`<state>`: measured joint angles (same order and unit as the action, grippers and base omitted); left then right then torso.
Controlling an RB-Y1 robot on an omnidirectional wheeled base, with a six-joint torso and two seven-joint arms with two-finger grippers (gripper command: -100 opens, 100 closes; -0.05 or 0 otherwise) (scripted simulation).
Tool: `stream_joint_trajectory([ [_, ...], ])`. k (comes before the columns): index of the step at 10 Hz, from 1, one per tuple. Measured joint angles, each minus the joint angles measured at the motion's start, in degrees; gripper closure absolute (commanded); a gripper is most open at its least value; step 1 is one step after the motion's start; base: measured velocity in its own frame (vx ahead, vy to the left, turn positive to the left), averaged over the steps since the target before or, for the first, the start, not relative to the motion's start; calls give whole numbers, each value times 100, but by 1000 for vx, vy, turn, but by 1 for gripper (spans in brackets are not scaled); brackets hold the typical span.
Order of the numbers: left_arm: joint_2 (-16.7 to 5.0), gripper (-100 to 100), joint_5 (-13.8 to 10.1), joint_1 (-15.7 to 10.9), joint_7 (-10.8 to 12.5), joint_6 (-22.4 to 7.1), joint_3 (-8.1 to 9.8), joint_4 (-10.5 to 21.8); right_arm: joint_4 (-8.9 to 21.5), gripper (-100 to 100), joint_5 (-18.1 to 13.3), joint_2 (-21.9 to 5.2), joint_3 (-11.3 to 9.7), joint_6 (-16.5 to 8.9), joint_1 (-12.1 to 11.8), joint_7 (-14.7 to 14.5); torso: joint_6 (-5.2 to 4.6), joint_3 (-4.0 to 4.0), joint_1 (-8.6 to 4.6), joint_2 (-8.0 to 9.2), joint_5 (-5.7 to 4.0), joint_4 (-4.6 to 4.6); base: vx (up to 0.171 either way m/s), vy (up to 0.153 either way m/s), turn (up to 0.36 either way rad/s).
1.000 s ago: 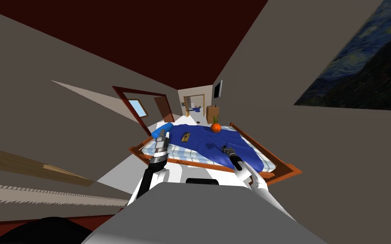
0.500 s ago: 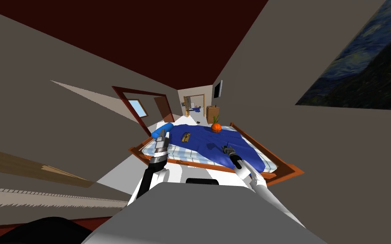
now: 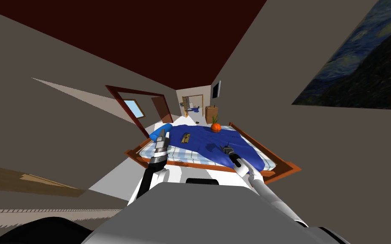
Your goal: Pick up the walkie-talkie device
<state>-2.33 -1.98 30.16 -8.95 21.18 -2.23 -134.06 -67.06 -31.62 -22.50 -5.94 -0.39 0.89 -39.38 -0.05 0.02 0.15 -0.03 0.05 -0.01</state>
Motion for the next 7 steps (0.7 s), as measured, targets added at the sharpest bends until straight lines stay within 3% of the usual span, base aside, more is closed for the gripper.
stream_joint_trajectory([
  [7,0,0,0,1,0,0,0,0,1113,-100,421,-249,-291,727,728,-165,-2,0,3,-2,1,1,17,52,-82],
])
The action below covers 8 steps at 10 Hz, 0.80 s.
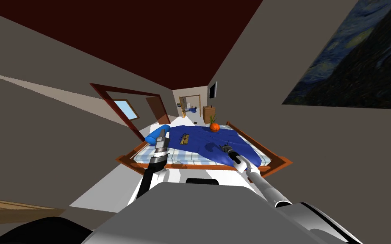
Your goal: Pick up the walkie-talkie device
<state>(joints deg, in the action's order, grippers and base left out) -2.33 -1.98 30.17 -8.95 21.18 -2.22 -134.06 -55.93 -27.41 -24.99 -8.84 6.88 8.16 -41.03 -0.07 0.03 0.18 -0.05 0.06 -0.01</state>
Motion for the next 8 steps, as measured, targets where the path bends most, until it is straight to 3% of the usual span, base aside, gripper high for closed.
stream_joint_trajectory([
  [4,0,0,0,-1,0,0,0,0,762,-100,215,-130,-130,502,409,-105,2,1,4,-1,1,-1,14,47,-56],
  [6,0,0,0,0,0,0,0,0,784,-100,332,-240,-273,545,463,-85,-1,-2,2,4,0,1,9,65,-138],
  [8,0,0,0,-1,0,0,0,0,1157,-100,389,-217,-236,829,718,-197,5,0,-5,1,-2,-1,6,15,25],
])
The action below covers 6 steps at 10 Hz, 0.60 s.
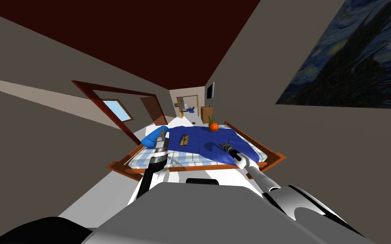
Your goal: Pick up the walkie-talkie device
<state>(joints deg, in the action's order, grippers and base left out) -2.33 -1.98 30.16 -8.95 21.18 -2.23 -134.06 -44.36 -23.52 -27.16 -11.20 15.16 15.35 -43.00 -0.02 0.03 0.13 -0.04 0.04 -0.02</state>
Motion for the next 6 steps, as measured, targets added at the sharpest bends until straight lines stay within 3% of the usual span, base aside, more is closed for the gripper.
stream_joint_trajectory([
  [5,0,0,0,0,0,0,0,0,829,-100,173,-113,-107,410,351,-70,0,3,-10,-4,-4,-2,7,40,-77],
  [6,0,0,0,1,0,0,0,0,881,-100,259,-196,-201,492,456,-56,-2,2,1,-4,-1,-1,10,67,-130],
])
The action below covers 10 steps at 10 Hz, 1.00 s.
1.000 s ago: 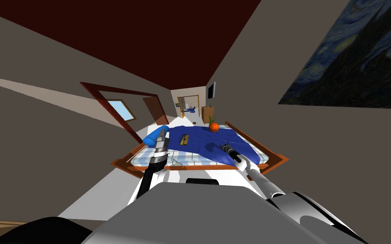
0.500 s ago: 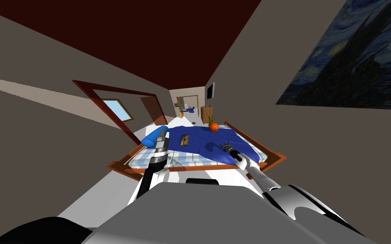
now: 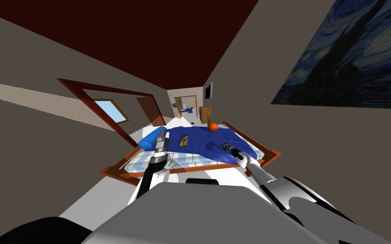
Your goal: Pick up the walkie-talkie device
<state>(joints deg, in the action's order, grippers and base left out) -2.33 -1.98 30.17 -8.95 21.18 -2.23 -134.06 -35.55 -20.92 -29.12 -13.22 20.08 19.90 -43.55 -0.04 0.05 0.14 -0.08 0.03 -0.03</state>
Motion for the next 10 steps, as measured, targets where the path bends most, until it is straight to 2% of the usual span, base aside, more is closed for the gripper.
stream_joint_trajectory([
  [2,0,0,0,-1,0,0,0,0,299,-100,71,-13,-15,176,132,-66,3,2,-4,-3,-1,-1,9,19,18],
  [3,0,0,0,-1,0,0,0,0,354,-100,73,-15,-24,169,131,-67,3,1,-14,-2,-3,-1,25,41,-157],
  [4,0,0,0,0,0,0,0,0,286,-100,154,-111,-136,181,203,-28,0,3,-5,-7,-1,-1,16,66,-117],
  [6,0,0,0,-1,0,0,0,0,614,-100,231,-110,-128,451,447,-122,4,1,-1,0,0,-1,-7,25,19],
  [9,-1,0,0,-1,0,0,0,0,877,-100,238,-133,-134,493,419,-115,3,-1,-22,3,-5,0,-3,-5,-2],
  [10,-1,0,0,-1,0,0,0,0,889,100,238,-132,-134,496,423,-117,3,-1,-21,2,-5,0,0,0,0],
])
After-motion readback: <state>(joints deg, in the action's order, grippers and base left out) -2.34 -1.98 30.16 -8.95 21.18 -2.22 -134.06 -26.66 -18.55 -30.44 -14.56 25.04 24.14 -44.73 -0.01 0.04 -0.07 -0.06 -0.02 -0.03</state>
